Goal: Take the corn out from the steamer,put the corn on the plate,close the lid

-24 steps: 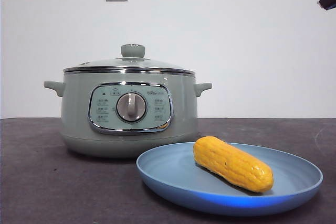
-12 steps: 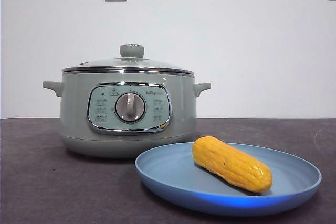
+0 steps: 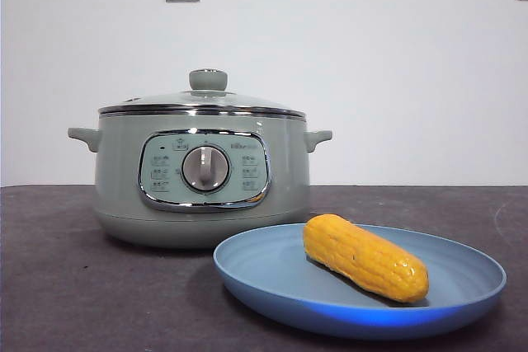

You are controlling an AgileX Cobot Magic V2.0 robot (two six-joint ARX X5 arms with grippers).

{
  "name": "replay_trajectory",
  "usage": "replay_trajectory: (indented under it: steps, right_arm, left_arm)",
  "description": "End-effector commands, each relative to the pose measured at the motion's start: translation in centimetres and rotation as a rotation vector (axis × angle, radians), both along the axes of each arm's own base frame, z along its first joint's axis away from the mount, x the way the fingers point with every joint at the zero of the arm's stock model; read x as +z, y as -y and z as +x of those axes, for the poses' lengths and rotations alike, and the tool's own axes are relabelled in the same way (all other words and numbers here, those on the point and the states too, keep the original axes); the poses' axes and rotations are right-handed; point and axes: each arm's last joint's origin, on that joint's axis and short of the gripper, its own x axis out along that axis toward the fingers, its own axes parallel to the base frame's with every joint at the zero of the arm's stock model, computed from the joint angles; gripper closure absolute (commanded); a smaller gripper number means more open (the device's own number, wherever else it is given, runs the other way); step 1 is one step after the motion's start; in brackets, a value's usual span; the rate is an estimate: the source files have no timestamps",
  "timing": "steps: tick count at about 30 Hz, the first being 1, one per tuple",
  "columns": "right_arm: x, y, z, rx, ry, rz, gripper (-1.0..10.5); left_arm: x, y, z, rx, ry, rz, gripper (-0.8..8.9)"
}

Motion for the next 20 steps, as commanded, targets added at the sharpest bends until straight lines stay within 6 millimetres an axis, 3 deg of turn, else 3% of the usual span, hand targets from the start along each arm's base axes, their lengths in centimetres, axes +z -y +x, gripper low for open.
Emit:
replay_trajectory:
  steps: [1, 9, 20]
  right_arm:
    - [-2.6, 0.0, 0.7, -0.007, 0.013, -0.006, 9.5]
    - [-8.6, 0.1, 1.4, -0.037, -0.031, -0.007, 9.5]
    - [-10.6, 0.2, 1.6, -0.068, -0.101, -0.016, 9.5]
  left_arm:
    - [-0.4, 0.0, 0.1, 0.005, -0.007, -0.006, 8.17]
    - [-0.4, 0.0, 0.1, 0.005, -0.007, -0.006, 8.17]
    - [-0.4, 0.0, 0.1, 0.005, -0.007, -0.006, 8.17]
